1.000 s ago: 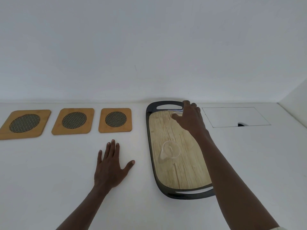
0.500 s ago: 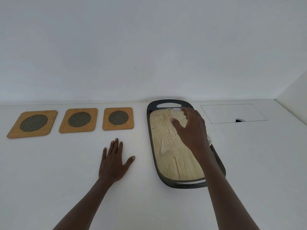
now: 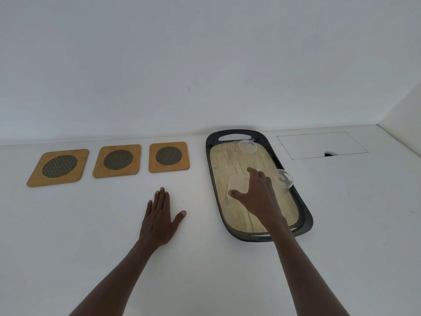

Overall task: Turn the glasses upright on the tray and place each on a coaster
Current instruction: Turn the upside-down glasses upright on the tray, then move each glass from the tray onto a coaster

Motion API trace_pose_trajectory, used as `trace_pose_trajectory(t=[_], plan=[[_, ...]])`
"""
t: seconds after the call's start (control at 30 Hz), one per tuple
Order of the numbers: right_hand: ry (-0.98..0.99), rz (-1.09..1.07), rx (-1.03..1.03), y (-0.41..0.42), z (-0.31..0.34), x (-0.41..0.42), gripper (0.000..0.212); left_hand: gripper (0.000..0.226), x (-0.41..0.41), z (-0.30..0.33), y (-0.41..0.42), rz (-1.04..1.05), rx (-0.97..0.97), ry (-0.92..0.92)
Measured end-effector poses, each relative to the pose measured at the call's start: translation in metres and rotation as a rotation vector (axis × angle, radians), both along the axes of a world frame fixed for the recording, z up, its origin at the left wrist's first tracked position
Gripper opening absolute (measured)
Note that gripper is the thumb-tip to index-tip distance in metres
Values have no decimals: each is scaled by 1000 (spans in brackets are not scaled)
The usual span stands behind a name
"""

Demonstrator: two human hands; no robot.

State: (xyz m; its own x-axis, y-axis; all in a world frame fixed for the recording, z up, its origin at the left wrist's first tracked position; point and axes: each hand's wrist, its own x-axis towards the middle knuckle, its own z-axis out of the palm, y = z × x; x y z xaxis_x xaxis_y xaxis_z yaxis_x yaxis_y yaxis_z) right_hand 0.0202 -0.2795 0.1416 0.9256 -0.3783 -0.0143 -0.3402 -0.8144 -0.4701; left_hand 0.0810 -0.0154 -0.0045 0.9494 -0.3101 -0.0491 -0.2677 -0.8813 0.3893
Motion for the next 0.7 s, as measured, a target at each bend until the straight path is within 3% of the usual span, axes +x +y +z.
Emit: trace_pose_trajectory(t=[0.47, 0.7], plan=[[-5, -57, -6, 12, -5, 5, 76, 91, 11, -2, 18, -11, 35, 0], [-109, -129, -3, 17, 4, 5, 74, 89, 11, -2, 19, -13, 4, 11]])
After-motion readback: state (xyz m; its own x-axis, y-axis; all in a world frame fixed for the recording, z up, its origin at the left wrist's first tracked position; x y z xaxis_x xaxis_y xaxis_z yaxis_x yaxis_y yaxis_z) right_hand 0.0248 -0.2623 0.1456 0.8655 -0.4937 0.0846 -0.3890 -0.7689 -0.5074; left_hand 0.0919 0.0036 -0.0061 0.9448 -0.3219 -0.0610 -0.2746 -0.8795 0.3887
